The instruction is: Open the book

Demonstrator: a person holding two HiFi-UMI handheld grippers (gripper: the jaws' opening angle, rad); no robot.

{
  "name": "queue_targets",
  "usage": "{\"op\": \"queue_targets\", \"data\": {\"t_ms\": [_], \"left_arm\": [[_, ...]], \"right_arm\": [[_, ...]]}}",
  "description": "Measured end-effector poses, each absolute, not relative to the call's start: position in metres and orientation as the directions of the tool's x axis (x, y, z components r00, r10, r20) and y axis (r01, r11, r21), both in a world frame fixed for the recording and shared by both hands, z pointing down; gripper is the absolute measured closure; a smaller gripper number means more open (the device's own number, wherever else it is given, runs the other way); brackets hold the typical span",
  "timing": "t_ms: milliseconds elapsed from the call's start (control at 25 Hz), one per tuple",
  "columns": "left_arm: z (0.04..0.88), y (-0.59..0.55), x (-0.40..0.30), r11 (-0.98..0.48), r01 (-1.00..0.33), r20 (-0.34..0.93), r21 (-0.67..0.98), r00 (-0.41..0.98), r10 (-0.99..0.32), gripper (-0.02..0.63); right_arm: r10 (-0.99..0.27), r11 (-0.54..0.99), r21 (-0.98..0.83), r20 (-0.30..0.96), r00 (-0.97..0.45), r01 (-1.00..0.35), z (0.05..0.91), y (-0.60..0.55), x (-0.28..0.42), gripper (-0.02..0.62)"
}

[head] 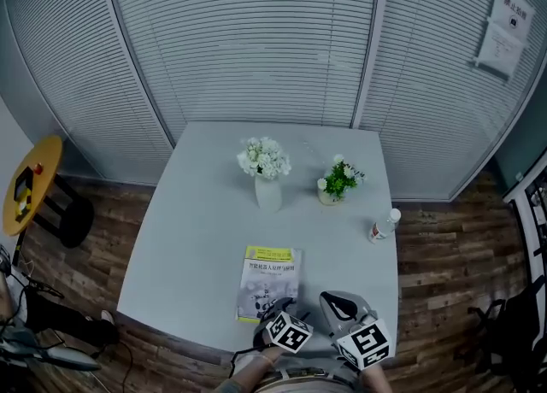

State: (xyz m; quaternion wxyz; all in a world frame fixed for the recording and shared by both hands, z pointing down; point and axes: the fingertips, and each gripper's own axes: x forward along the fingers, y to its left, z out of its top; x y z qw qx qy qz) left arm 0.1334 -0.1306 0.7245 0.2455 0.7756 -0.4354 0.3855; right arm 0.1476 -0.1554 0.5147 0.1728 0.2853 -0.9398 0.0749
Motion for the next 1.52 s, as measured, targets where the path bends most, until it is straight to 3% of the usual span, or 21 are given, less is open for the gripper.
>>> {"op": "queue_targets", "data": {"t_ms": [400, 760, 1120, 1520], "left_arm": [[0.73, -0.124, 0.109, -0.423, -0.905, 0.829, 0.051, 0.275, -0.487, 0.335], [0.715, -0.122, 0.094, -0.343, -0.932, 0.8, 0.12, 0.295, -0.522, 0.512], [0.705, -0.121, 0.079, -0.28, -0.945, 0.772, 0.171, 0.305, -0.558, 0.591], [0.698, -0.118, 0.07, -0.269, -0.94, 0.754, 0.211, 0.331, -0.567, 0.598]], "right_arm": [[-0.531, 0.807, -0.049, 0.378, -0.759, -0.589, 0.516, -0.15, 0.16, 0.592], [-0.535, 0.804, -0.049, 0.375, -0.757, -0.592, 0.516, -0.148, 0.16, 0.592], [-0.522, 0.816, -0.052, 0.361, -0.773, -0.575, 0.514, -0.148, 0.15, 0.592], [-0.512, 0.821, -0.06, 0.364, -0.778, -0.568, 0.515, -0.145, 0.129, 0.592]]}}
